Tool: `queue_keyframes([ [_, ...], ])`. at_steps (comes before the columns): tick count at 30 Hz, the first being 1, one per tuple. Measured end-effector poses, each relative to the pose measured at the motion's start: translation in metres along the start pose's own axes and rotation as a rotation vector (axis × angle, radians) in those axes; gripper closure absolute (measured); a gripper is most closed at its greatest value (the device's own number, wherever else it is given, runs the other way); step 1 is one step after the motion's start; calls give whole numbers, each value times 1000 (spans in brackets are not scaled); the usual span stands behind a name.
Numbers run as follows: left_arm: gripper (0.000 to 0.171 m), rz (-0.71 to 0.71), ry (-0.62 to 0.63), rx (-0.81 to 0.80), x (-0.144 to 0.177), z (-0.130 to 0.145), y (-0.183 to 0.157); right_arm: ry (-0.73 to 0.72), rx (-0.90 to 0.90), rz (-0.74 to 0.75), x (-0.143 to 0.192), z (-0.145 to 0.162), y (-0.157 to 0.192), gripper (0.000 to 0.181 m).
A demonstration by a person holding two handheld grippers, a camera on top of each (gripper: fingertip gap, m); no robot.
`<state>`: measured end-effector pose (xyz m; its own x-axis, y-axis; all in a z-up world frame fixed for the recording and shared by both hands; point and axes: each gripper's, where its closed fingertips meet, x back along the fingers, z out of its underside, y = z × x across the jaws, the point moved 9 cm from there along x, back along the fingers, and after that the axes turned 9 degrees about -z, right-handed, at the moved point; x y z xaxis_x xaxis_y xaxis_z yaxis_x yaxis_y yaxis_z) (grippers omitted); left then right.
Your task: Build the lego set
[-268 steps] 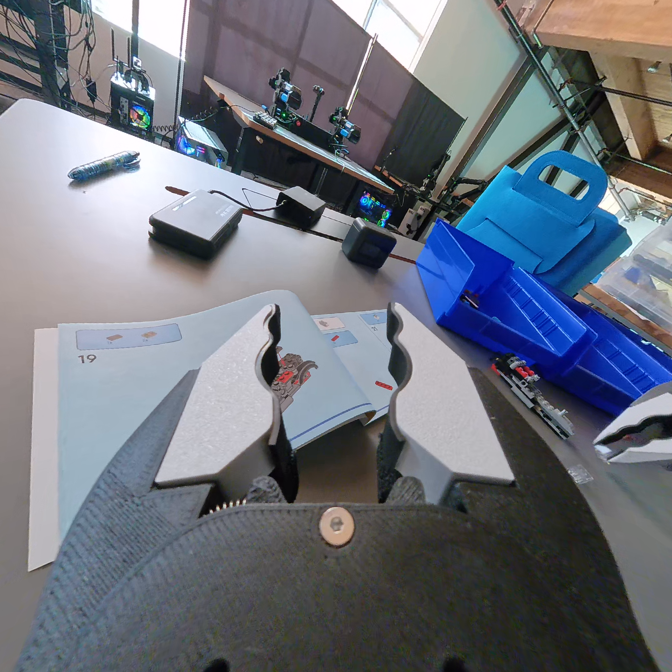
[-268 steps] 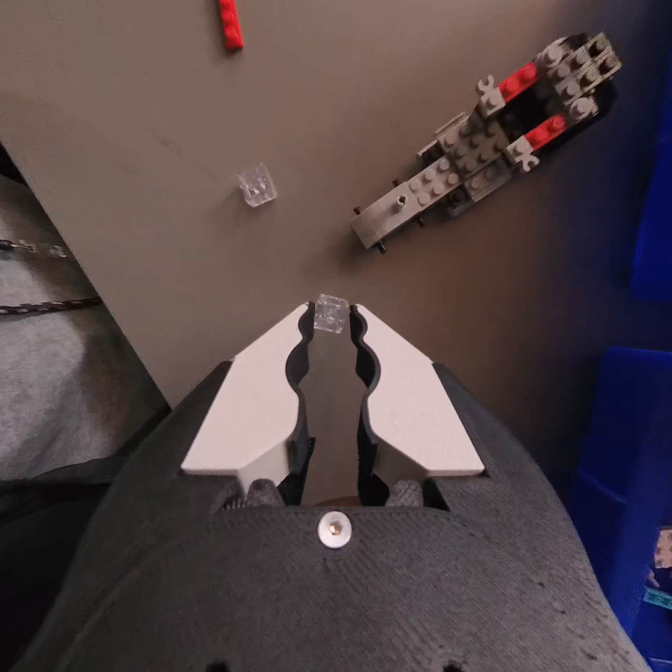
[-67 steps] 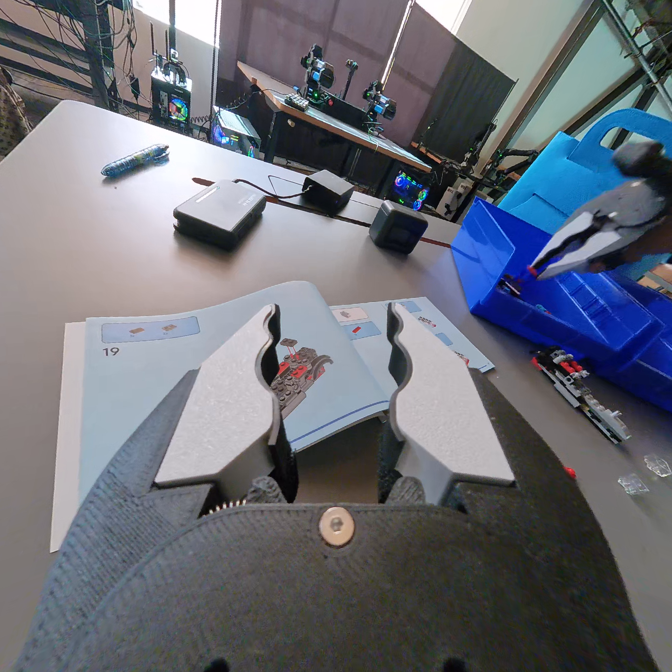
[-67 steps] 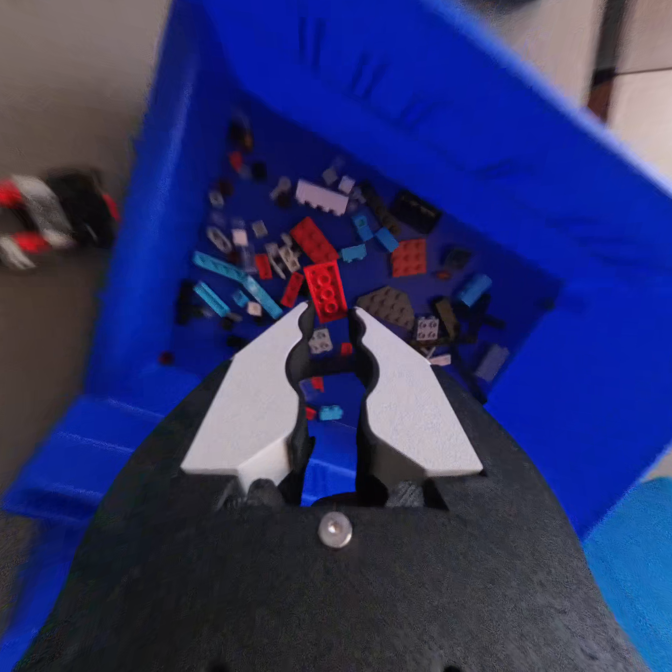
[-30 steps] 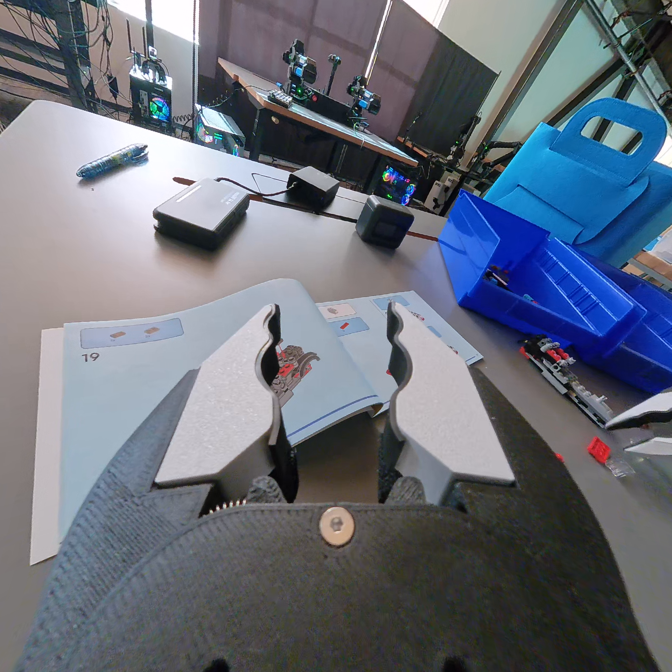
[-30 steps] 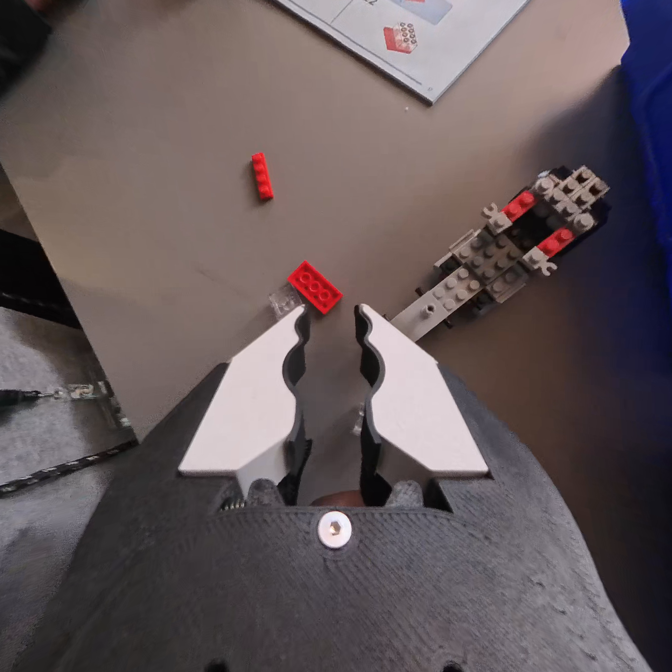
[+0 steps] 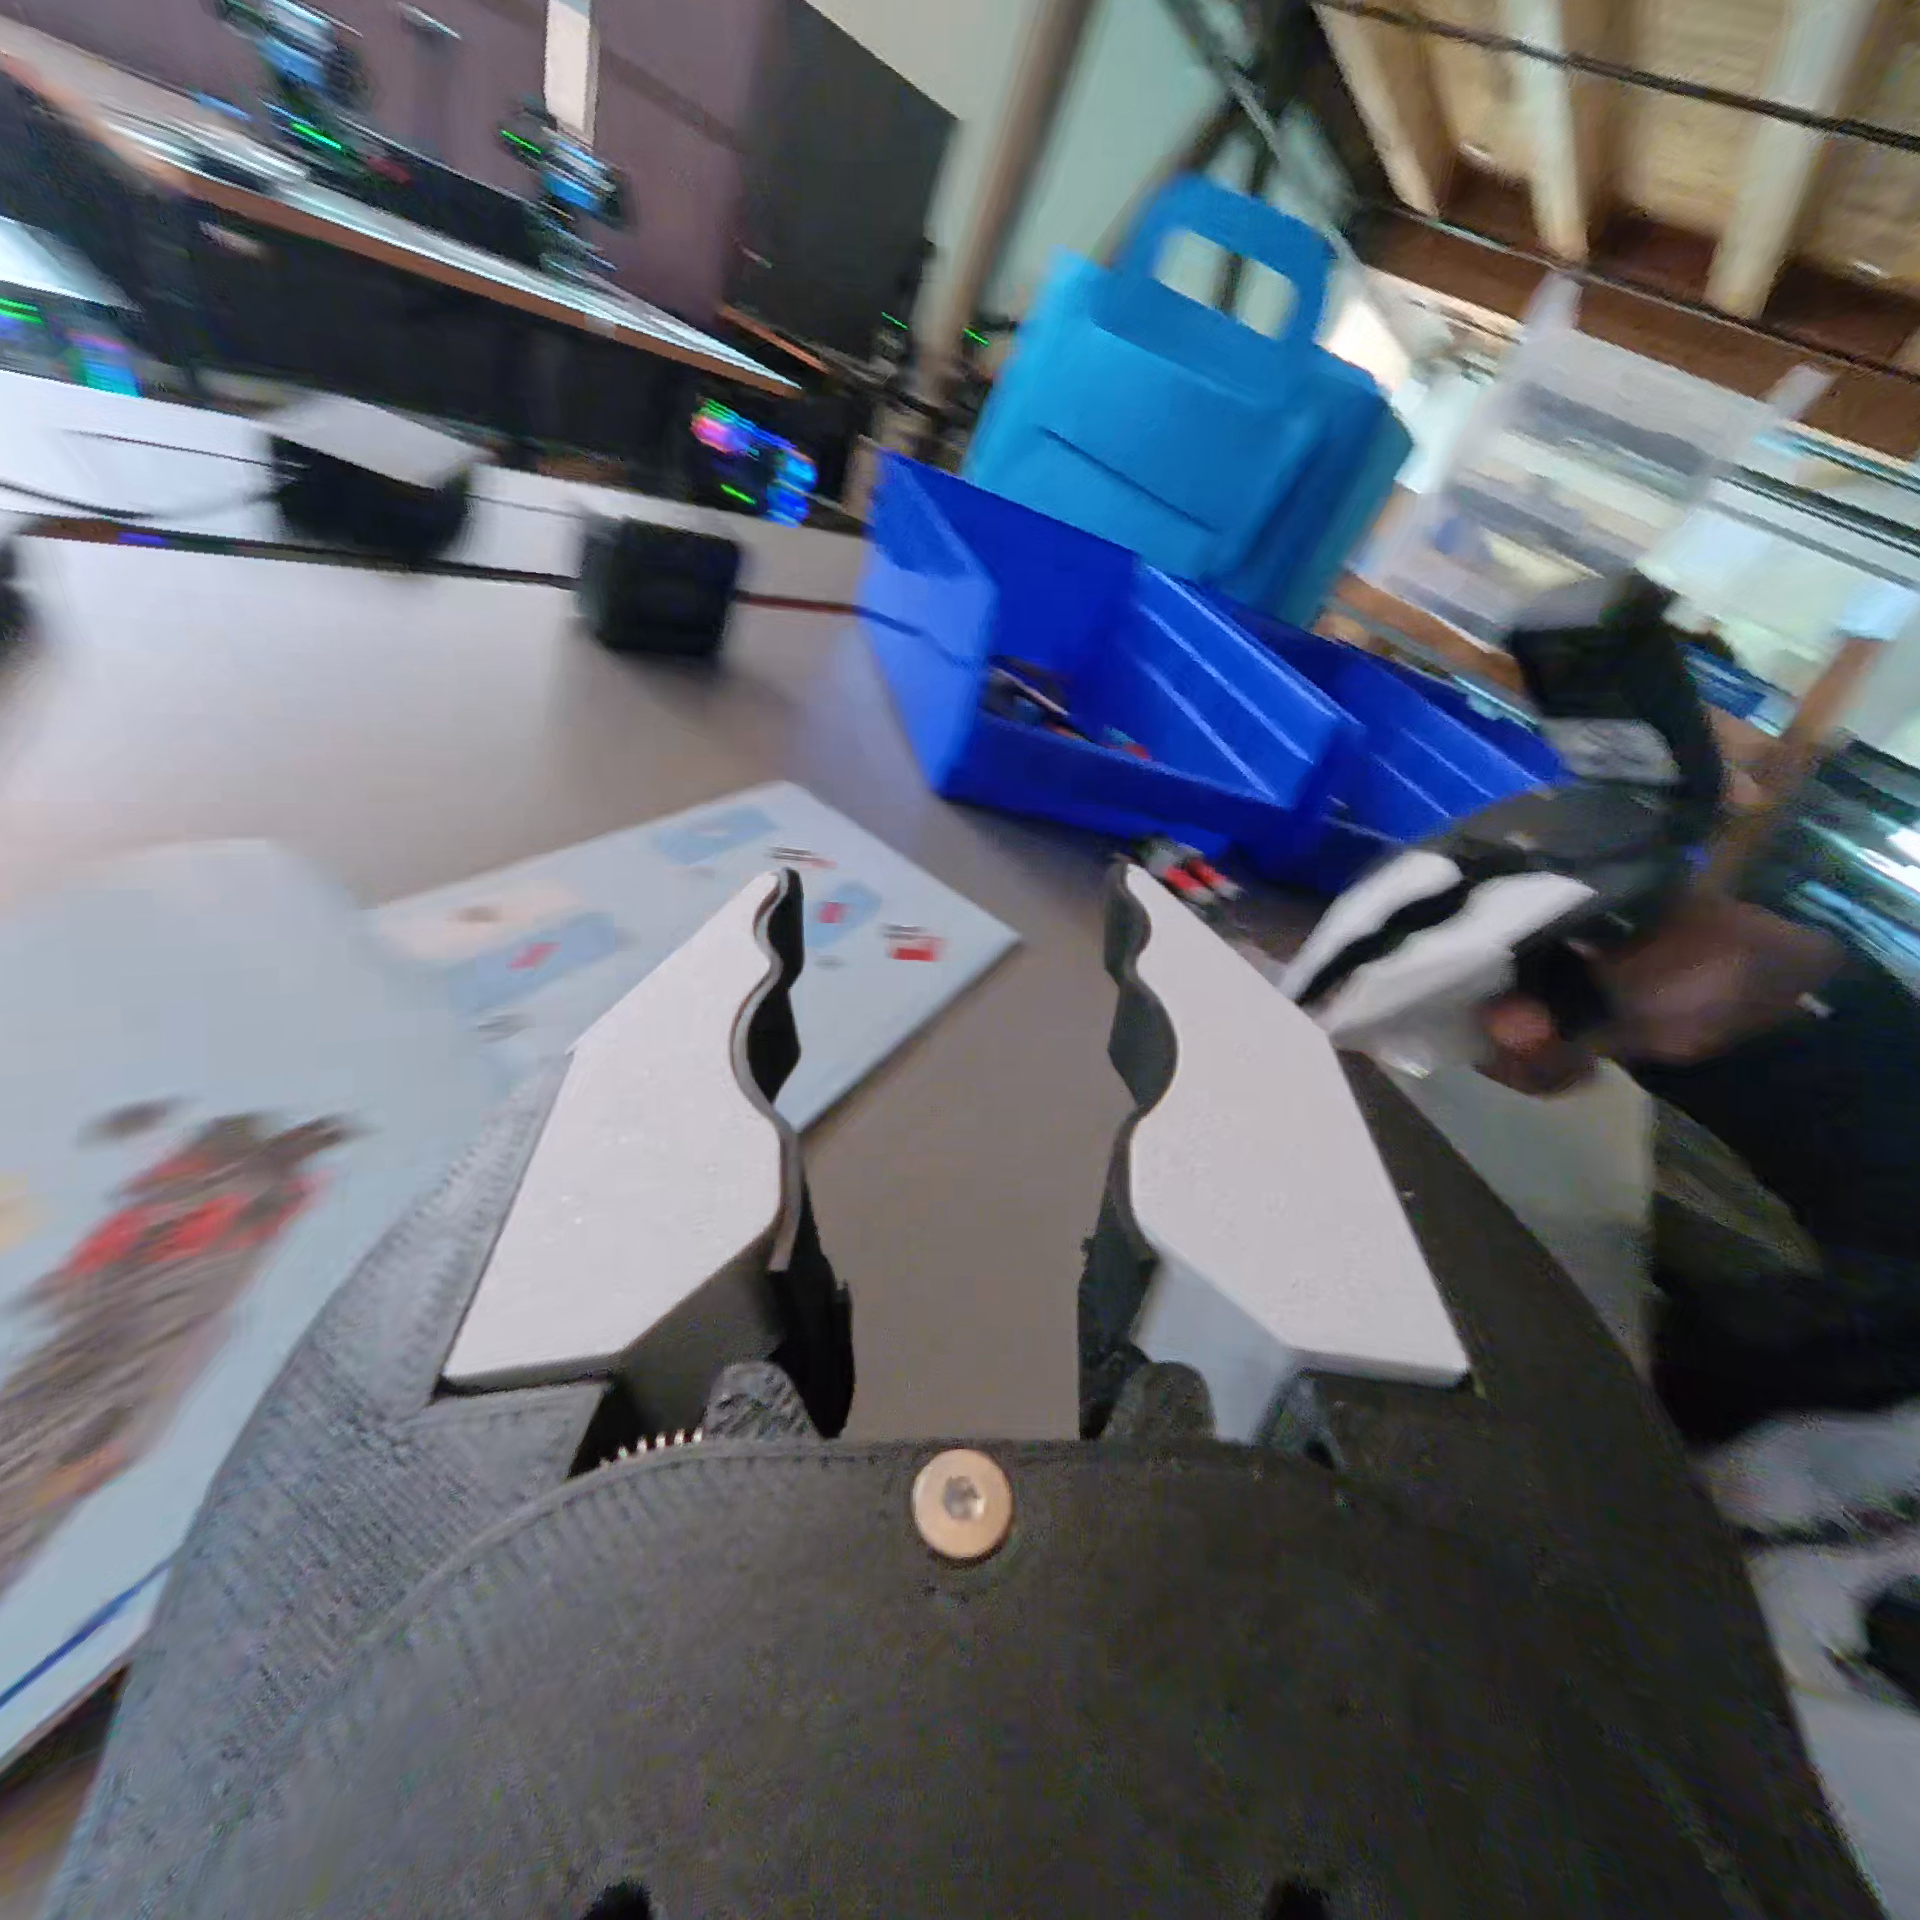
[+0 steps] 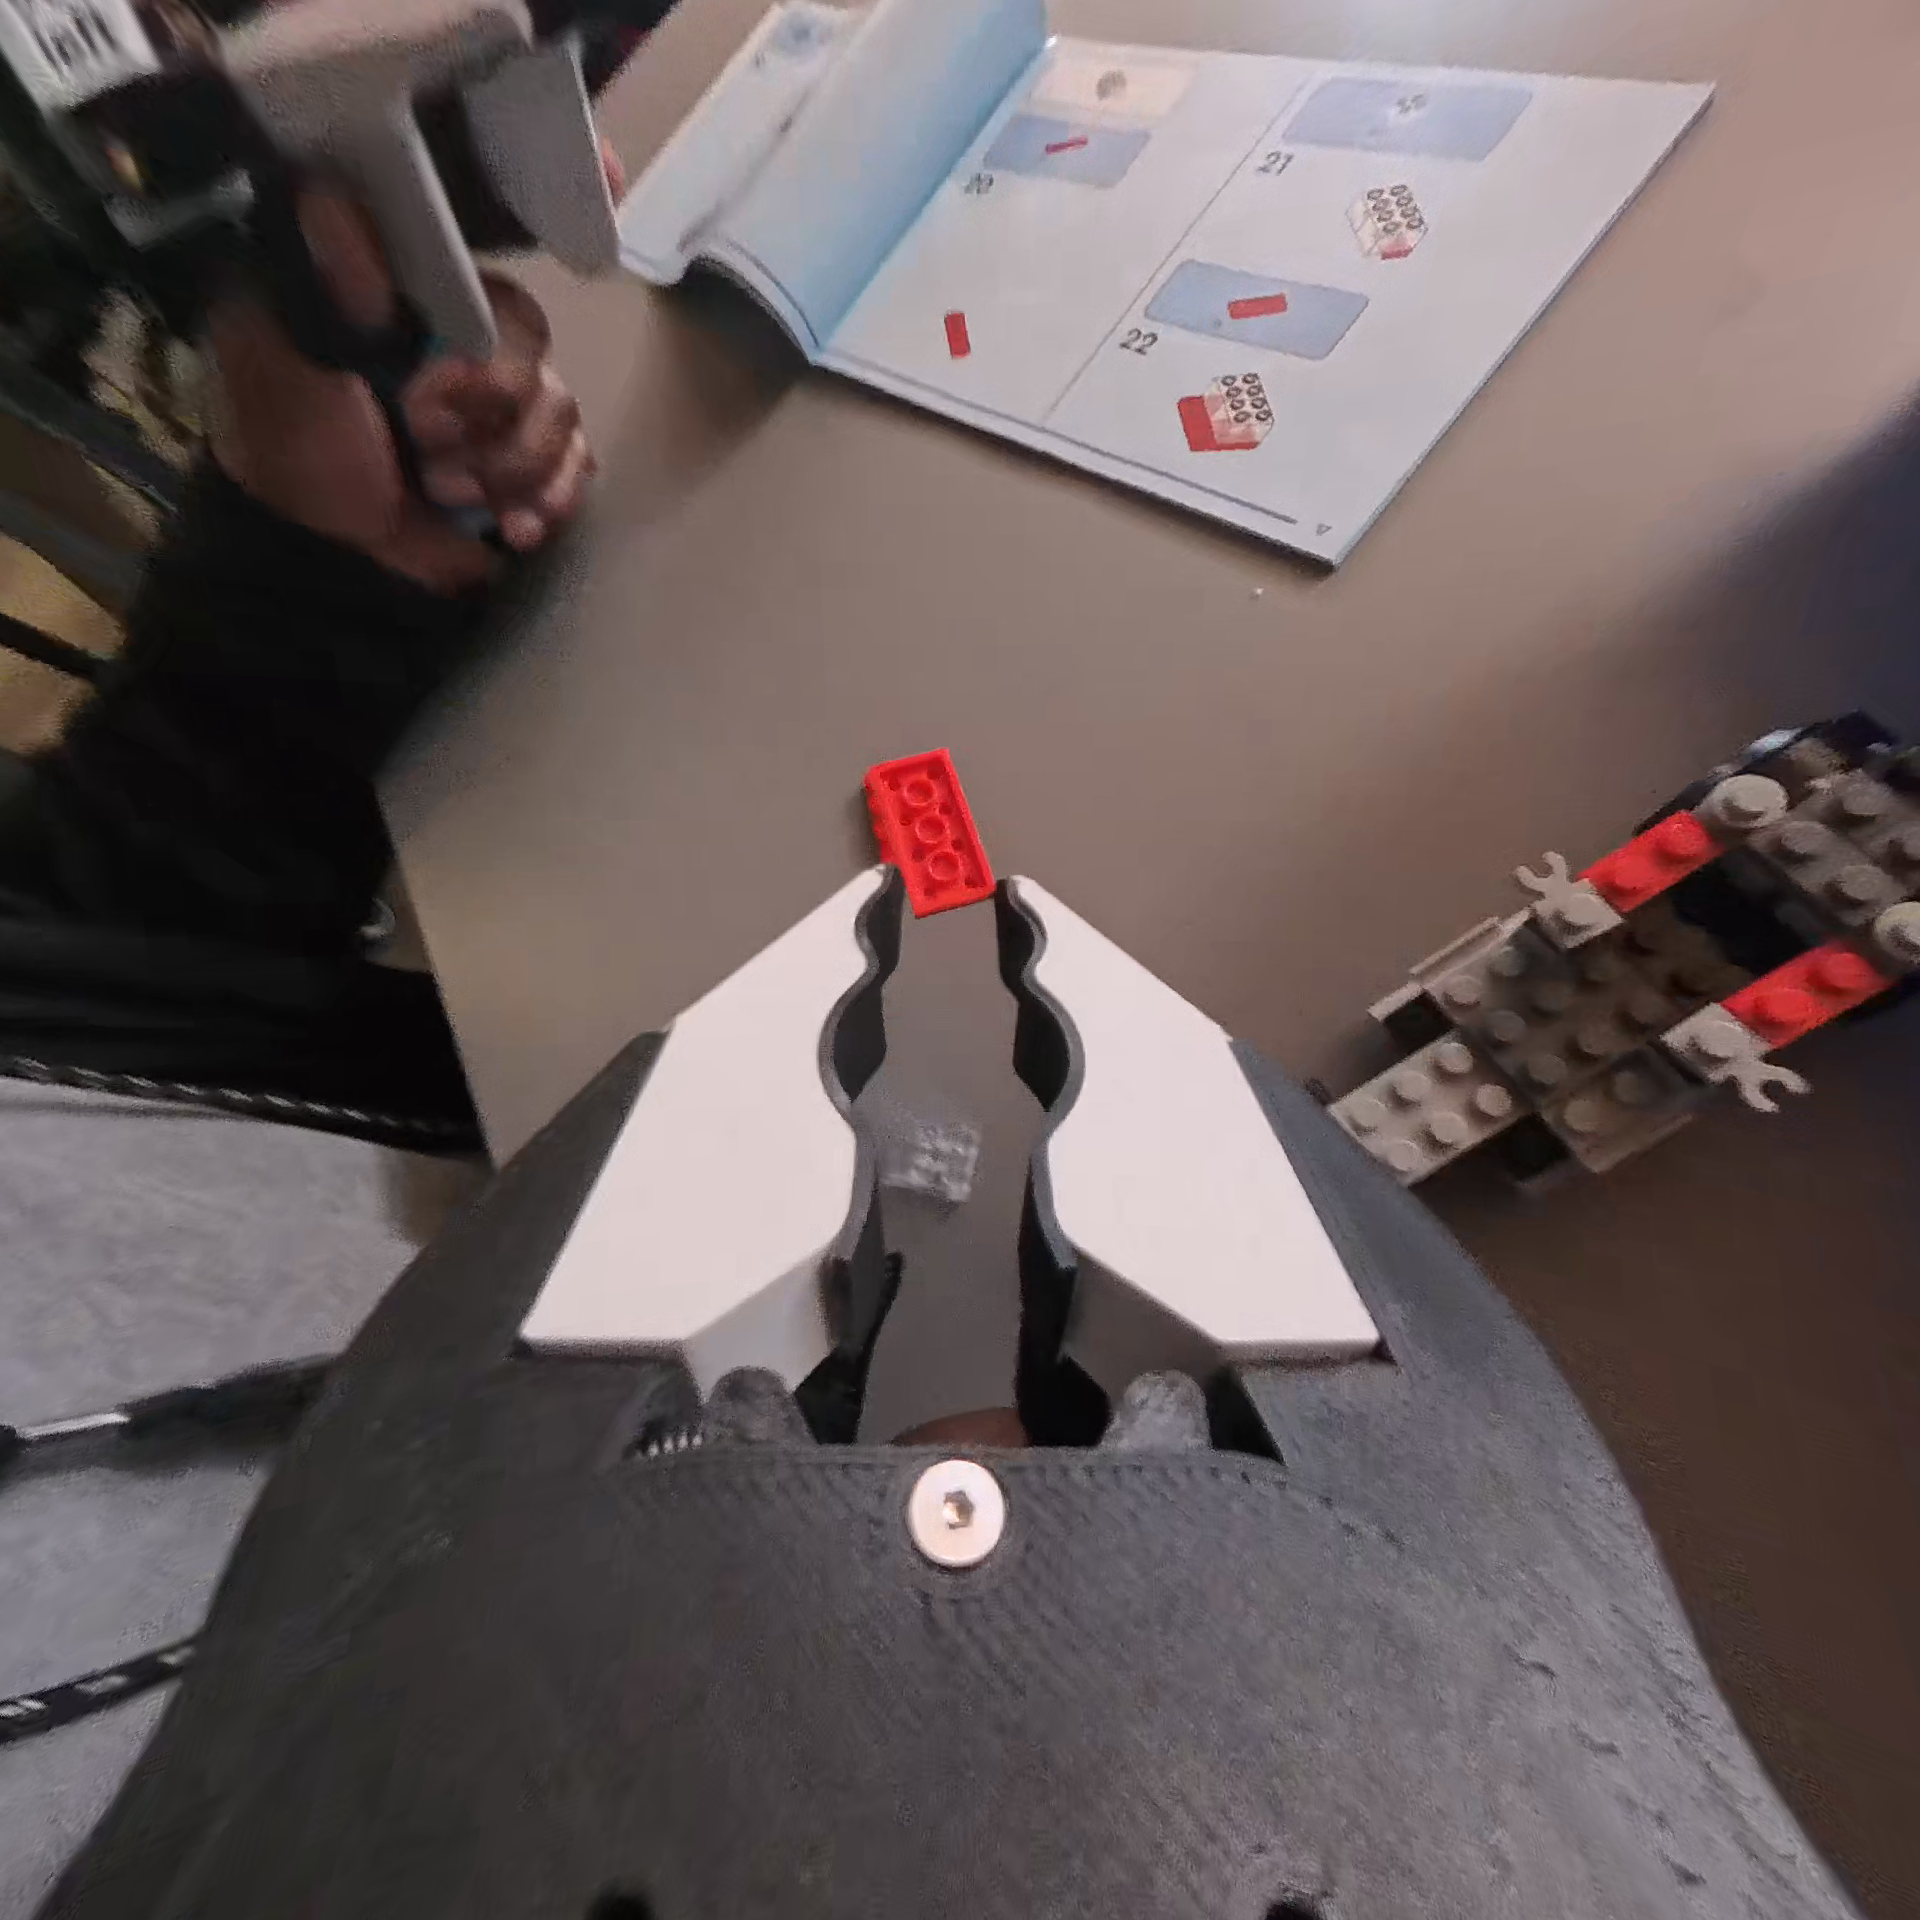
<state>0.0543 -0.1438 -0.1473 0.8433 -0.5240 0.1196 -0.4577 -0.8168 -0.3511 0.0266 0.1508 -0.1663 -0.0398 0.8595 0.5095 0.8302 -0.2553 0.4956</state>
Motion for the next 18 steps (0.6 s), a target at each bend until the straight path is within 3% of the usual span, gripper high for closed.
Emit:
queue_keyframes([
  [4, 115, 257, 189, -54, -31, 17, -42, -71, -122, -91, -7, -6, 3, 162],
  [8, 116, 370, 298, -65, -49, 32, -60, -179, -252, -225, -11, -12, 8, 162],
  [12, 126, 442, 265, -56, -49, 29, -66, -285, -383, -365, -13, -15, 10, 162],
  [18, 140, 565, 209, 108, -52, 24, -69, -373, -519, -546, -18, -17, 14, 162],
])
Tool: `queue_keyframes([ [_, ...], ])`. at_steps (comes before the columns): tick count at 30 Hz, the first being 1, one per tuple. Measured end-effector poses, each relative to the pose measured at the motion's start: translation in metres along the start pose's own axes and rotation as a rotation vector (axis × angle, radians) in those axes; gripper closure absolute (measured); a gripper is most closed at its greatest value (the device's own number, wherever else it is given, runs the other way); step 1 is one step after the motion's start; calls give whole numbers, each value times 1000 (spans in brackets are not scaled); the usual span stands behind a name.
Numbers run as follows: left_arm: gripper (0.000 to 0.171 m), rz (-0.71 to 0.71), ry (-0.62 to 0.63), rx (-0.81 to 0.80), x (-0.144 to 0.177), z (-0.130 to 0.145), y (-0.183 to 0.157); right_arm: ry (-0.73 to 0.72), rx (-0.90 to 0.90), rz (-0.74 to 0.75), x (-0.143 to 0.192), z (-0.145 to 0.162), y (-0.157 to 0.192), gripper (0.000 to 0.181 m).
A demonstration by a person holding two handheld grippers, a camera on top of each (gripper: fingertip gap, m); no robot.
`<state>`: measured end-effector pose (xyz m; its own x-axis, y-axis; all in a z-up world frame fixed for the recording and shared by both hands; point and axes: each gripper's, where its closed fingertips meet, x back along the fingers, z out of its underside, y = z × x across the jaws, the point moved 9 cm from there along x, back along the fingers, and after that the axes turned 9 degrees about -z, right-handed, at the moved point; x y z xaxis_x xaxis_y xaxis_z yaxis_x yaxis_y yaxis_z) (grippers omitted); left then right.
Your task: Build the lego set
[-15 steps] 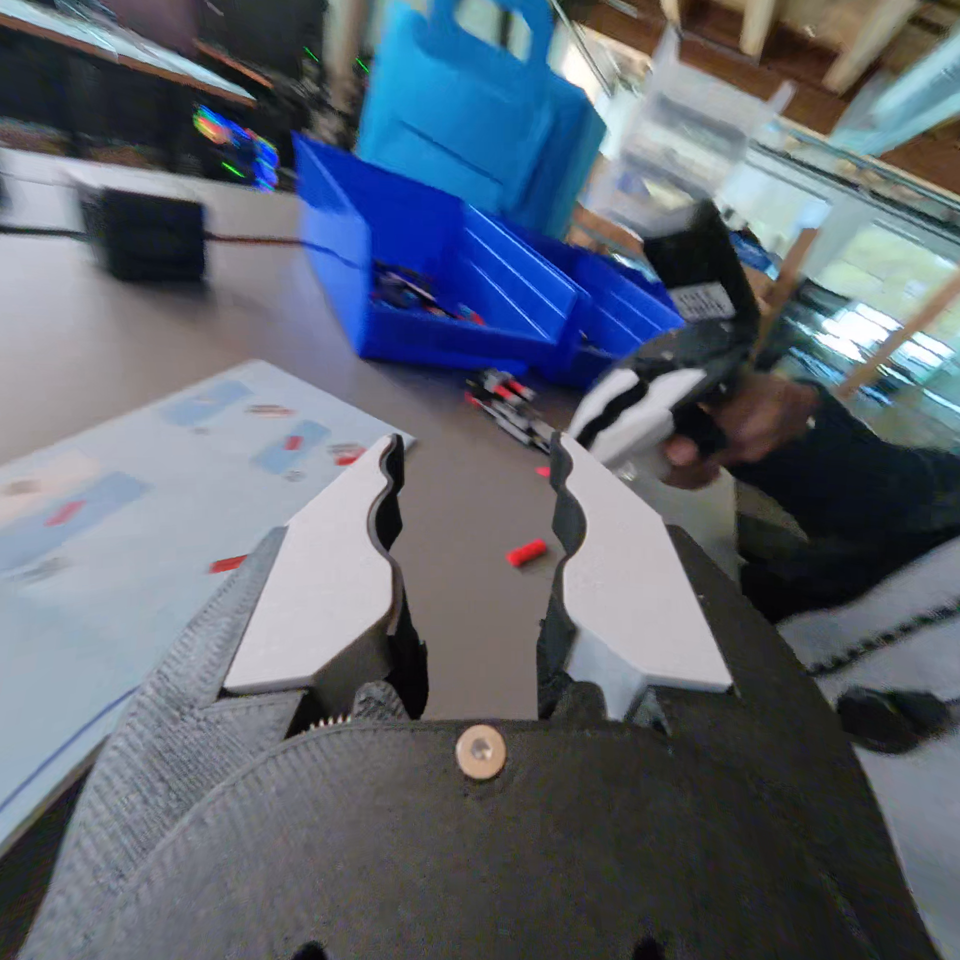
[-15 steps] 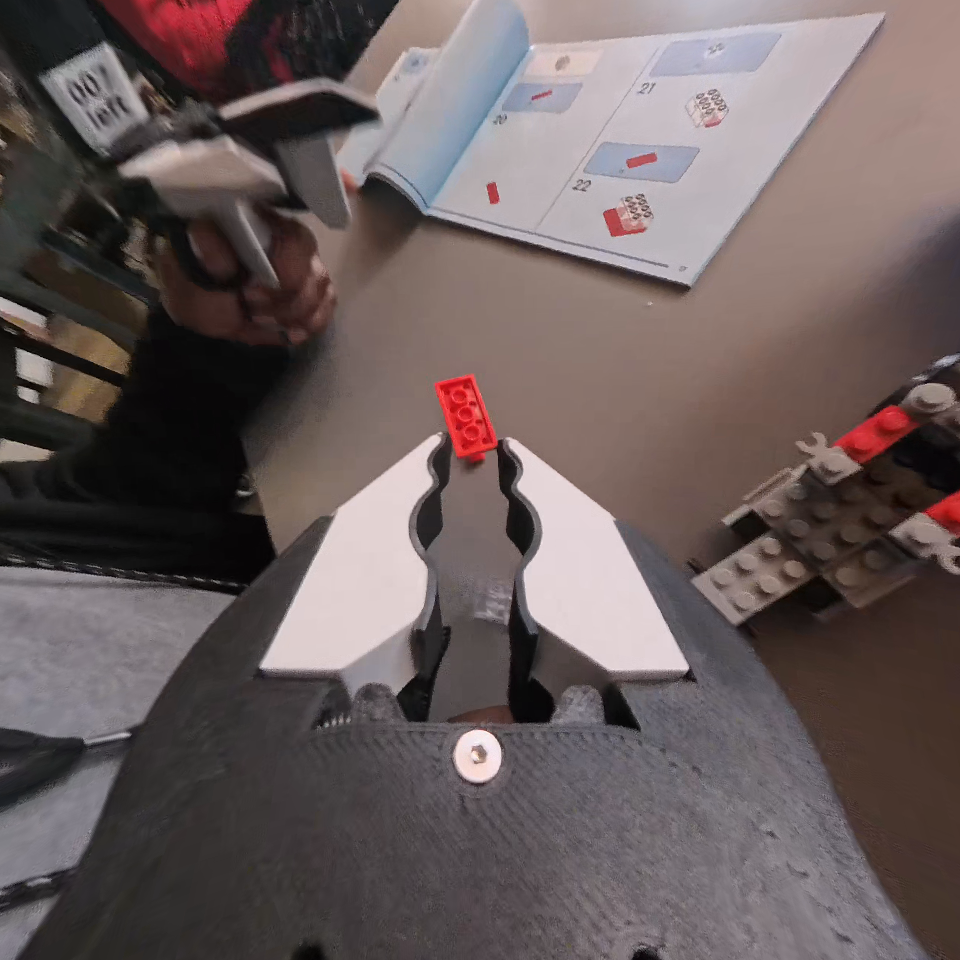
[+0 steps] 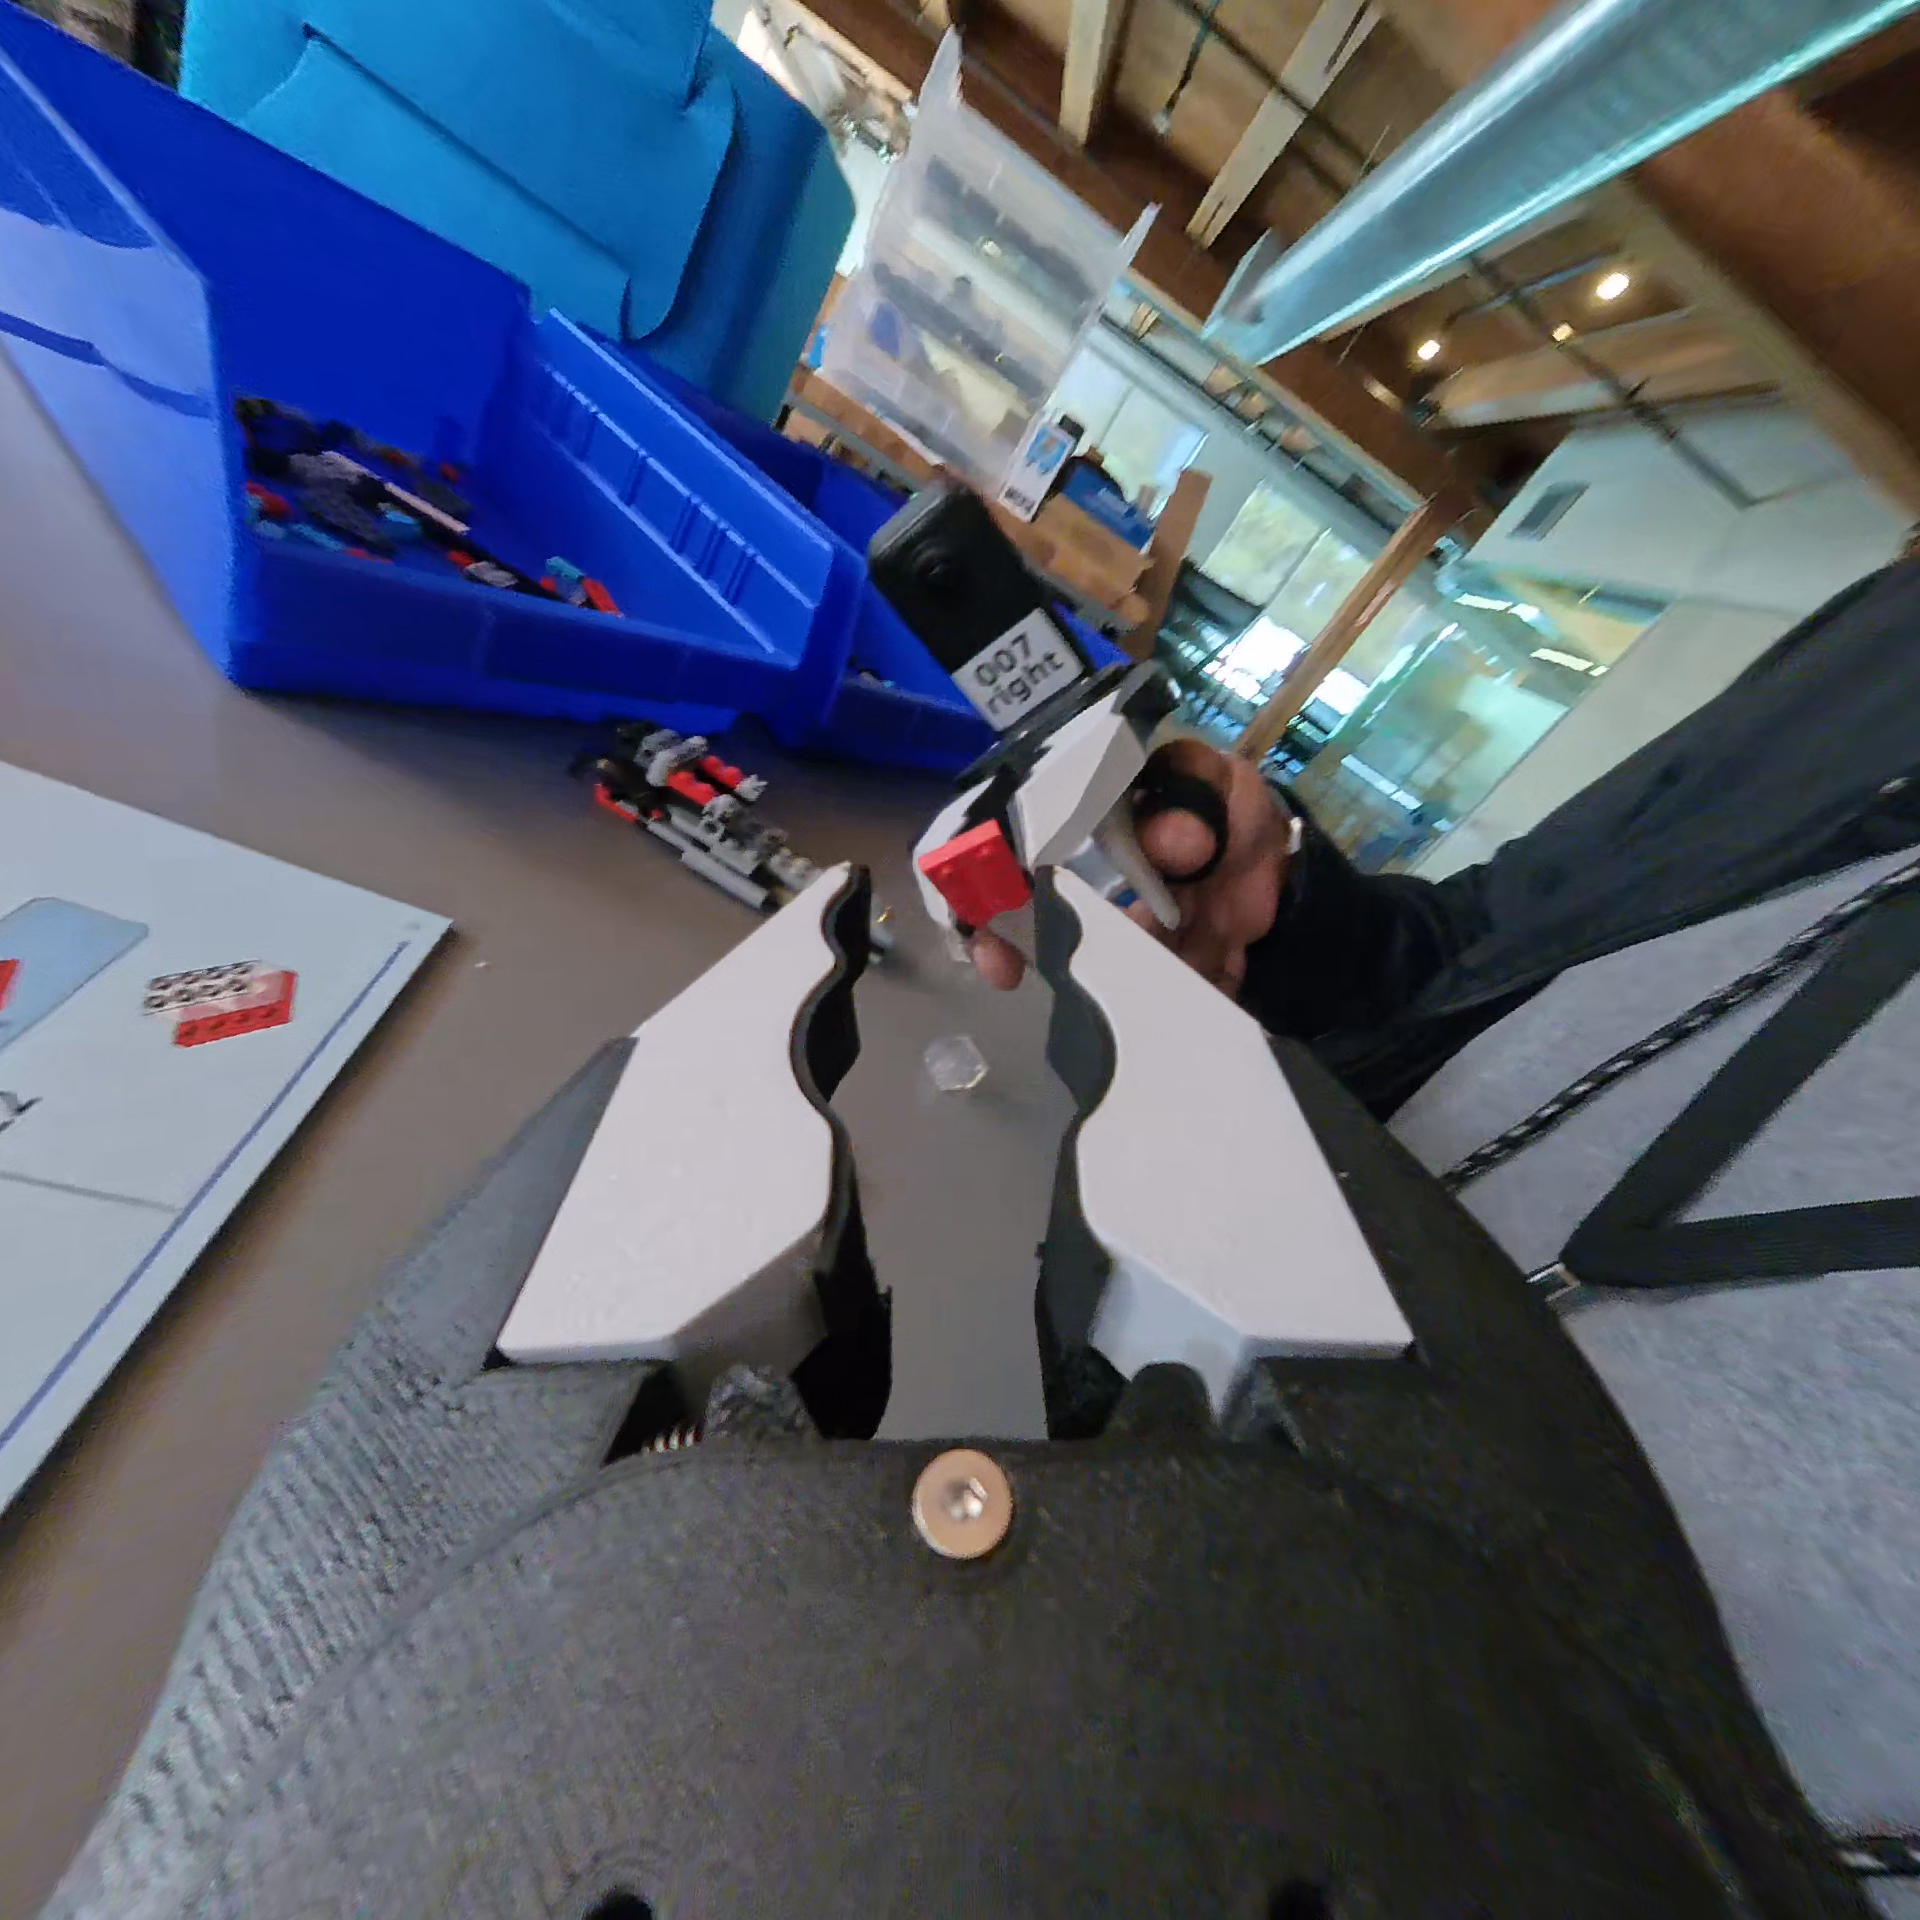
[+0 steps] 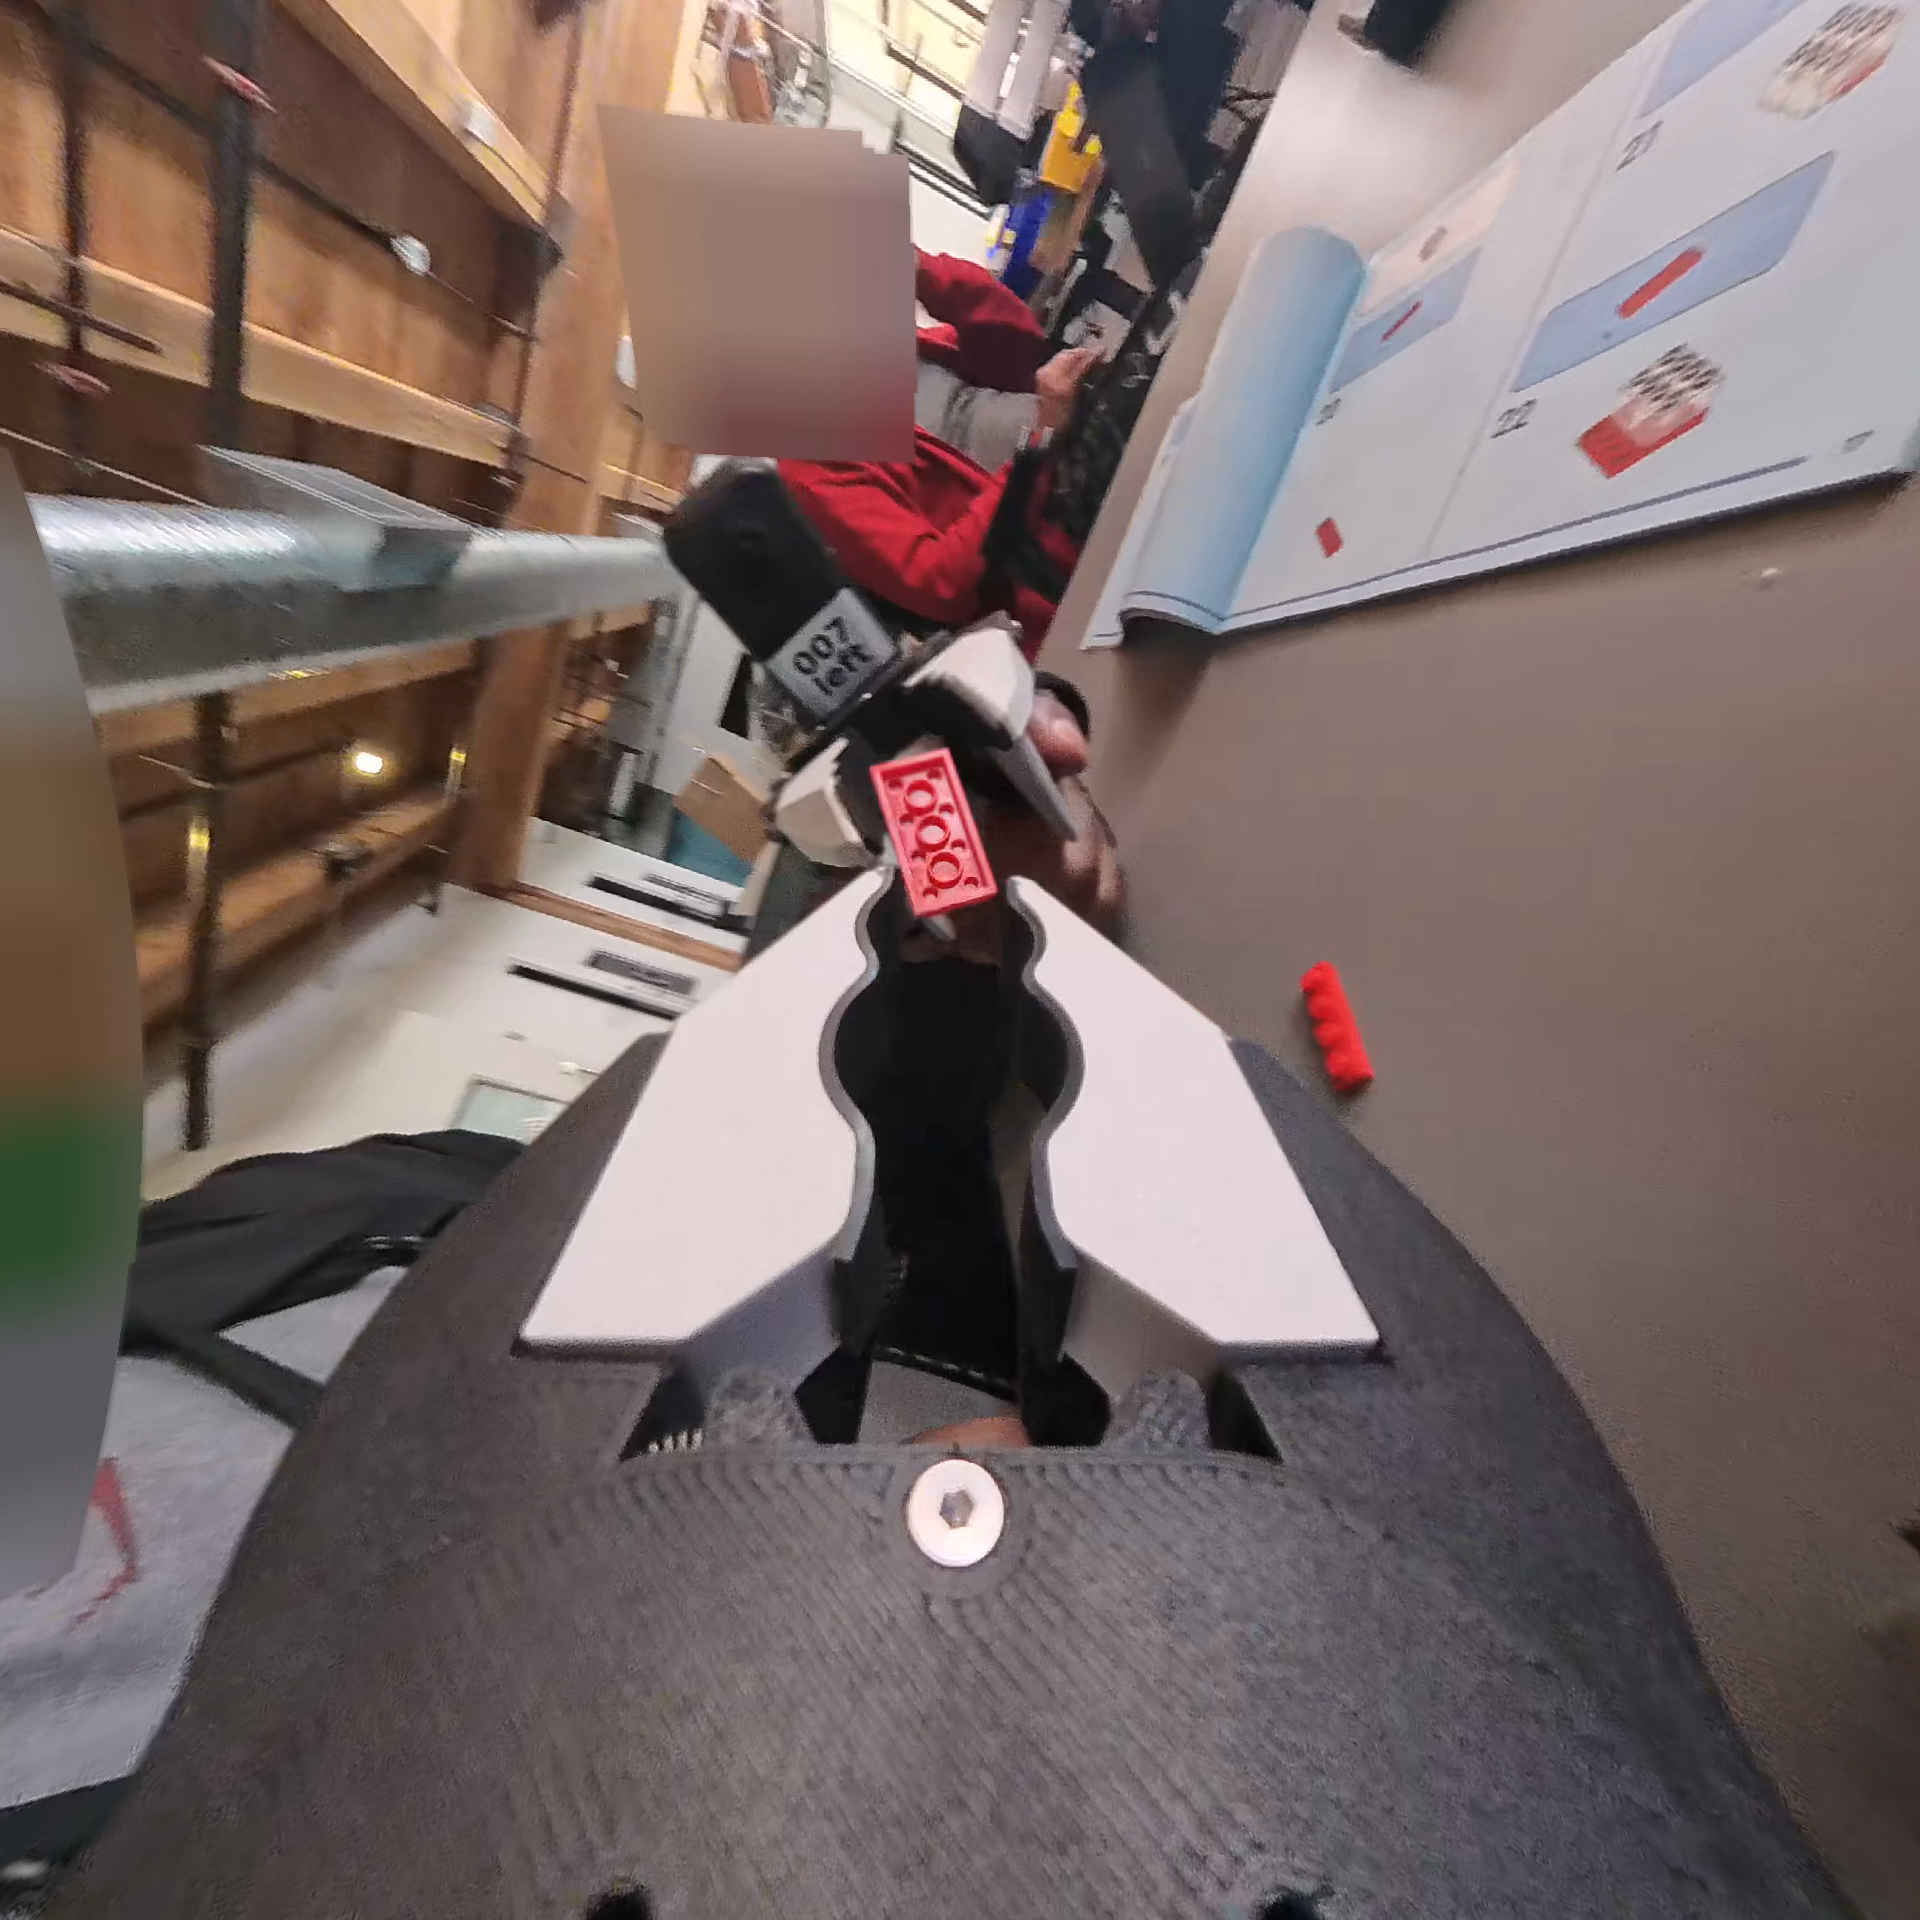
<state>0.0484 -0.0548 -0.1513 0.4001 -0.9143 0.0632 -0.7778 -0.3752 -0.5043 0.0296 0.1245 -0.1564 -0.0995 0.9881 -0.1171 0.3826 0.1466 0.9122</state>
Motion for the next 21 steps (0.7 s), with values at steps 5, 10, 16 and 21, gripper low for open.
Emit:
queue_keyframes([
  [5, 154, 118, -33, 80, -6, 1, -2, -31, -64, -81, -5, 2, 1, 162],
  [10, 157, 128, -52, 126, -7, 0, 0, -70, -77, -89, -2, 0, -1, 163],
  [16, 167, 103, -42, 204, -10, 2, 3, -142, -63, -59, 3, -4, -1, 168],
  [21, 167, 84, -60, 331, -12, 4, 8, -178, -21, 21, 10, -7, -6, 174],
])
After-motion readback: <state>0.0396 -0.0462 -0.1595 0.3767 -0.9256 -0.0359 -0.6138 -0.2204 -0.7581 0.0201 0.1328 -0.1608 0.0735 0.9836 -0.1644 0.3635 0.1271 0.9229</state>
